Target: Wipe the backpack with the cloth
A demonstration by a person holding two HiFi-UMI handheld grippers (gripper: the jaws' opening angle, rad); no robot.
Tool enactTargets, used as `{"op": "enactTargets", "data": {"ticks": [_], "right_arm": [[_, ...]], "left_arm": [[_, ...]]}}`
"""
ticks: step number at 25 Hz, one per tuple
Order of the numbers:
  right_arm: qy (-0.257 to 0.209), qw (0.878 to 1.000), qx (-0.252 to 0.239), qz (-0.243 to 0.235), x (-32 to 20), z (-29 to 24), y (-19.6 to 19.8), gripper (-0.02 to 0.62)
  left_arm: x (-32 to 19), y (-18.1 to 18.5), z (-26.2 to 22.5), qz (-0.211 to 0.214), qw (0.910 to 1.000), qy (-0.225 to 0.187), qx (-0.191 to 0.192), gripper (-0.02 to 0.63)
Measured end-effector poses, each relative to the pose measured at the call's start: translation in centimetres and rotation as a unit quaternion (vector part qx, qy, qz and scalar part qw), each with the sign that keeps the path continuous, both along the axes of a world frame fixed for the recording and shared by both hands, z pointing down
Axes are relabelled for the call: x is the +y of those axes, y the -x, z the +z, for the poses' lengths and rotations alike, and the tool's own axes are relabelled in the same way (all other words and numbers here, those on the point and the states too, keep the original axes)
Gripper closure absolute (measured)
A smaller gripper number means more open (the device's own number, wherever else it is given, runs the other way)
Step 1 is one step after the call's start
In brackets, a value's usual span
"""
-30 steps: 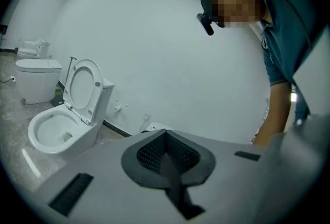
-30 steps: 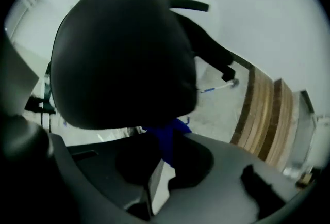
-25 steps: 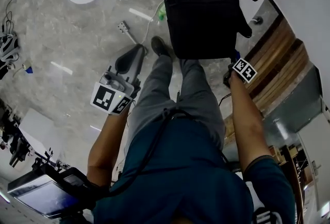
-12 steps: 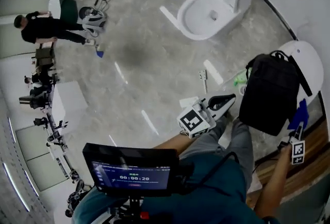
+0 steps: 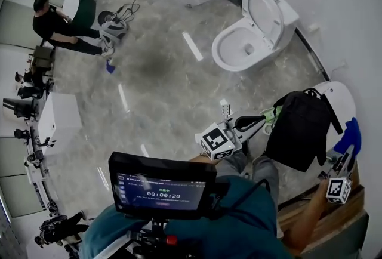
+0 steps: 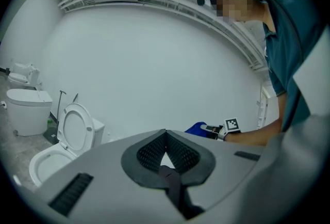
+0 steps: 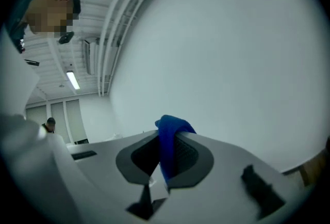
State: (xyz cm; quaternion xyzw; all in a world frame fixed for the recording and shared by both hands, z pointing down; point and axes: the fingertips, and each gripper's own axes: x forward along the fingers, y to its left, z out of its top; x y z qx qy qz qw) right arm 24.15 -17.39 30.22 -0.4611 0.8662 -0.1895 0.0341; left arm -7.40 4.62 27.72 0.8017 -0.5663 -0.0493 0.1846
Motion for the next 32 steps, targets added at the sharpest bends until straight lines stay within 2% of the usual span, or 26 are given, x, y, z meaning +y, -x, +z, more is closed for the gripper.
{"op": "enactTargets", "data": {"ticks": [4, 7, 12, 17, 19, 21, 27, 32], "right_arm": [[-0.078, 0.996, 0.029, -0.026, 4.1, -8.2, 2.3, 0.569], [-0.119, 0.991, 0.044, -0.037, 8.3, -13.1, 2.7, 0.569], [-0.150, 0.985, 0.056, -0.059, 14.4, -18.6, 2.6, 0.569], [-0.177, 0.971, 0.127, -0.093, 17.2, -21.2, 4.6, 0.569], [-0.181, 0.968, 0.140, -0.102, 18.5, -22.2, 4.8, 0.569], [-0.181, 0.968, 0.135, -0.109, 21.7, -22.9, 3.6, 0.569], [-0.184, 0.969, 0.119, -0.111, 36.0, -23.3, -3.1, 0.569], [-0.185, 0.972, 0.107, -0.100, 45.5, -23.7, -8.4, 0.569]], "left_arm": [[1.0, -0.7, -2.3, 0.041, 0.9984, -0.015, 0.037, 0.601], [2.2, -1.6, -4.7, 0.073, 0.9958, -0.036, 0.043, 0.601], [3.9, -2.8, -7.4, 0.111, 0.9913, -0.066, 0.028, 0.601], [3.4, -2.0, -10.5, 0.110, 0.9898, -0.088, 0.019, 0.601], [3.7, -2.4, -11.4, 0.112, 0.9891, -0.093, 0.022, 0.601], [5.9, -4.6, -12.1, 0.117, 0.9881, -0.099, 0.019, 0.601], [16.9, -14.8, -14.1, 0.154, 0.9793, -0.131, 0.003, 0.601], [24.8, -22.1, -14.8, 0.178, 0.9749, -0.131, 0.030, 0.601]]}}
